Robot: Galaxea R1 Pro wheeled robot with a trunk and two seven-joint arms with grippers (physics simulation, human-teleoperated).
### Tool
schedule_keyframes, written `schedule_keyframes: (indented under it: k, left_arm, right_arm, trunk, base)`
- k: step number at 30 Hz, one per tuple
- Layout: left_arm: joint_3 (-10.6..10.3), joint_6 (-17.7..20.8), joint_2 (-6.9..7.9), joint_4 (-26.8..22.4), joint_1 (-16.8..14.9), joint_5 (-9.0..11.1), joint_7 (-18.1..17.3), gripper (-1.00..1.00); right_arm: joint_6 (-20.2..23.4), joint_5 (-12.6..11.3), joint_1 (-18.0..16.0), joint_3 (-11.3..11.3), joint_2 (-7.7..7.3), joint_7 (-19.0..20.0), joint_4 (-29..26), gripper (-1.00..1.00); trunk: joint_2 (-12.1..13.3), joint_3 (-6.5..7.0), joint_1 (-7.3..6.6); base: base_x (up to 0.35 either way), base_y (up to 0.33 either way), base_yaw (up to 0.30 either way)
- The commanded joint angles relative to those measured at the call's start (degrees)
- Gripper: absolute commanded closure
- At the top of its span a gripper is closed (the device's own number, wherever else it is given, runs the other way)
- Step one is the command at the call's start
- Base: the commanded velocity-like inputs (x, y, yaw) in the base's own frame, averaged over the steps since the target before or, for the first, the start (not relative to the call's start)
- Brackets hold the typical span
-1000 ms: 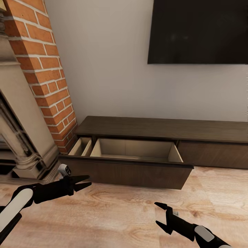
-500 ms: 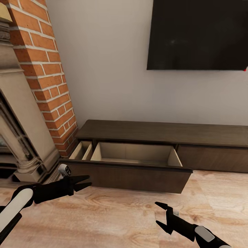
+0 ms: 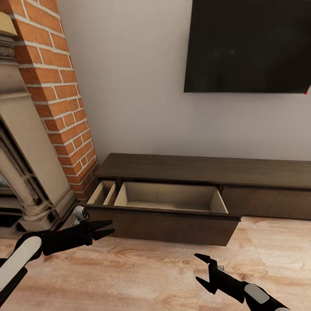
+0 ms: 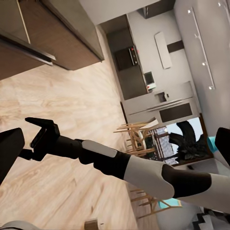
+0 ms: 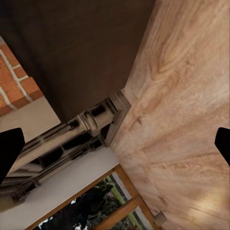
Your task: Place each of the two pumpkins and all three candles from the living room inside a cabinet in the living room (use any cabinet), then make sure every cabinet is closed, and position the cauldron so it is next to a table in the living room.
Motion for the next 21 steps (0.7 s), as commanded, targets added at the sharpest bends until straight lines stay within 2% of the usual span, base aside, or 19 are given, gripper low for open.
schedule_keyframes:
  k: [1,8,12,17,21]
  left_arm:
    - [-0.07,0.09,0.04,0.03,-0.05,-0.17,-0.22,-1.0]
    - [-0.07,0.07,0.12,0.27,-0.05,-0.72,0.28,-1.0]
    - [-0.07,0.09,0.14,0.48,-0.05,-0.99,3.92,-1.0]
    - [-0.07,0.04,0.21,0.37,-0.05,-0.94,11.28,-1.0]
    - [0.04,-0.03,0.17,0.38,-0.05,-0.82,20.01,-1.0]
  right_arm:
    - [0.06,-0.07,-0.04,0.32,-0.03,0.29,0.05,-1.0]
    - [-0.91,0.04,-0.04,0.32,-0.03,0.27,0.05,-1.0]
    - [-1.63,0.05,-0.04,0.32,-0.03,0.29,1.45,-1.0]
    - [-2.03,0.12,-0.04,0.4,-0.03,0.17,2.93,-1.0]
    - [-5.71,0.19,-0.04,0.43,-0.03,-0.56,3.61,-1.0]
  trunk:
    - [0.39,0.13,-0.24]
    - [3.2,1.39,-1.77]
    - [4.81,2.11,-2.65]
    - [6.81,3.01,-3.75]
    - [8.42,3.72,-4.63]
  base:
    - [0.0,0.0,0.0]
    - [0.0,0.0,0.0]
    - [0.0,0.0,0.0]
    - [0.0,0.0,0.0]
    - [0.0,0.0,0.0]
